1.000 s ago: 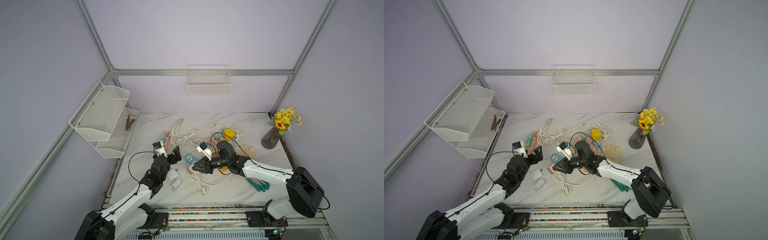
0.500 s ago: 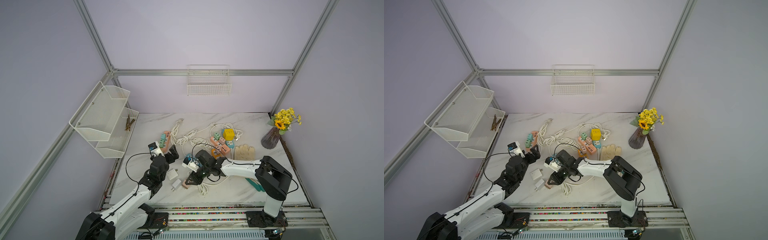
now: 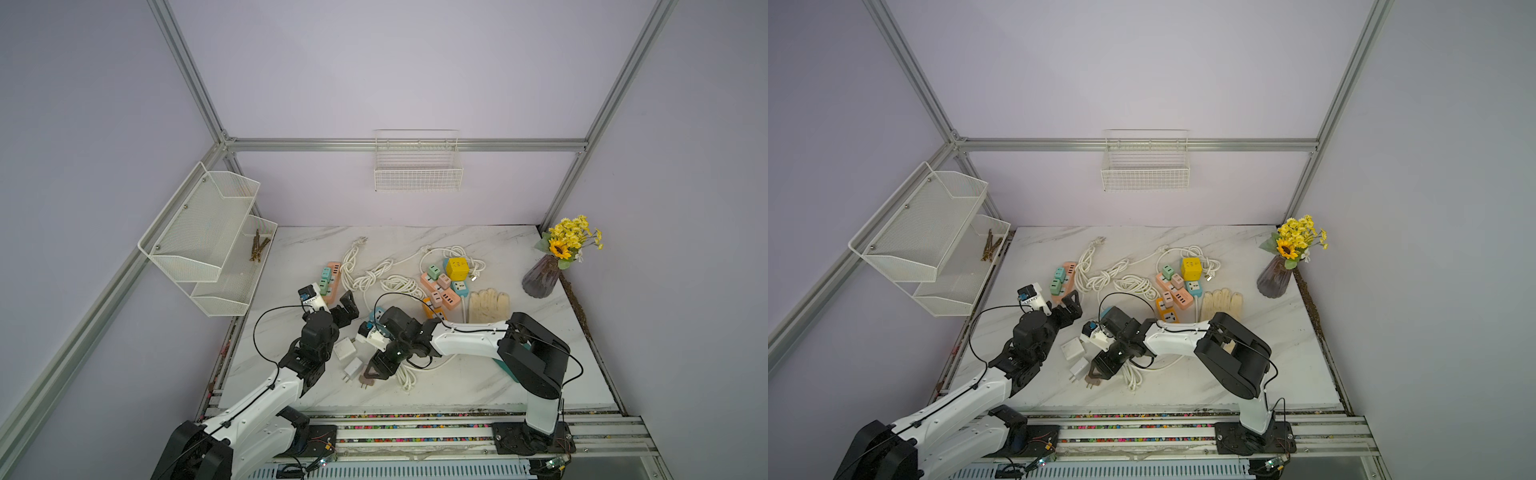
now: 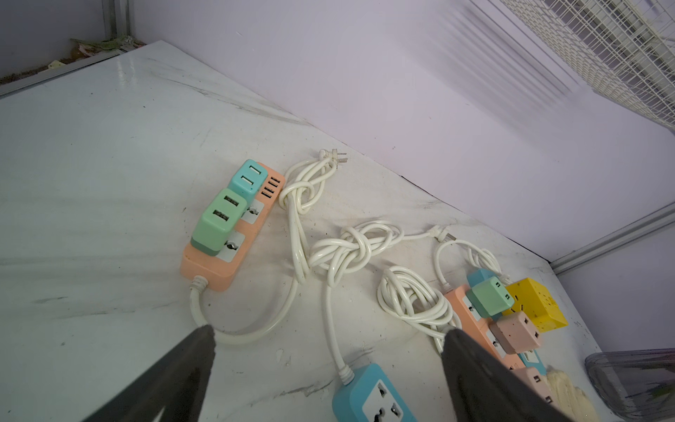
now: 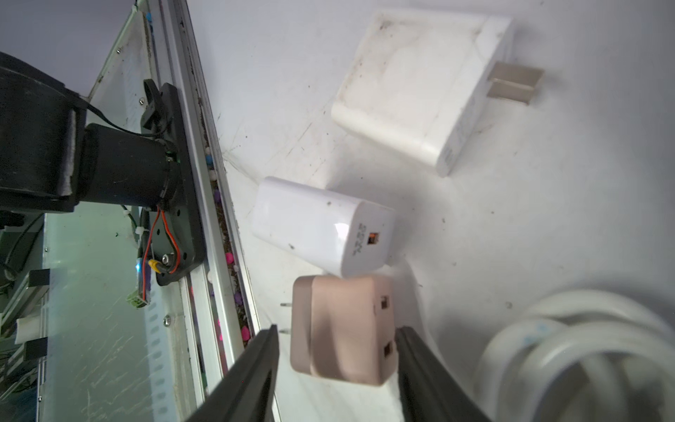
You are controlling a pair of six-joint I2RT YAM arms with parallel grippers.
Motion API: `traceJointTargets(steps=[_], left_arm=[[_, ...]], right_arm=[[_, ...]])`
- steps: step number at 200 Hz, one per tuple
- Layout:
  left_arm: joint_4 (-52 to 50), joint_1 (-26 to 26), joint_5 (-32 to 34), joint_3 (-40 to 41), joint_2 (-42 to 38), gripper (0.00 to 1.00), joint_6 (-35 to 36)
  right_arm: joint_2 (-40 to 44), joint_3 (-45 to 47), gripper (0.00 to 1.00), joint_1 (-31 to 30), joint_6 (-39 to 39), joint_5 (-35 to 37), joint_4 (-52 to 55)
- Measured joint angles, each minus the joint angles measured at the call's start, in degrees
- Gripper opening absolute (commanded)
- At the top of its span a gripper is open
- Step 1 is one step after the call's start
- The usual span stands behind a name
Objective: Pull the plug off the socket
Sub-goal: Place the plug at the center of the board.
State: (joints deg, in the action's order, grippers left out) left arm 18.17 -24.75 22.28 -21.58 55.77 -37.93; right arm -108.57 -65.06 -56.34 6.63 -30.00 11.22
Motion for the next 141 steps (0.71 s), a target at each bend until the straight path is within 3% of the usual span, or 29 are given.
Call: traceJointTargets(steps=[37,93,141], left_arm=[[1.40,0.00,-2.25,0.00,0.74,0.99,0.02],[6.93,0.00,-13.35,-0.17,7.45,1.00,0.70],[10.62,0.00,-27.52,-3.67,15.39,0.99,1.57]], right_arm=[[5.40,2.34,0.58,0.02,-2.23,5.03,0.07],[28.26,15.93,0.58,2.03,-2.47,17.84,-9.35],[41.33,27.65,0.57,15.06,4.85,23.21,-20.22]])
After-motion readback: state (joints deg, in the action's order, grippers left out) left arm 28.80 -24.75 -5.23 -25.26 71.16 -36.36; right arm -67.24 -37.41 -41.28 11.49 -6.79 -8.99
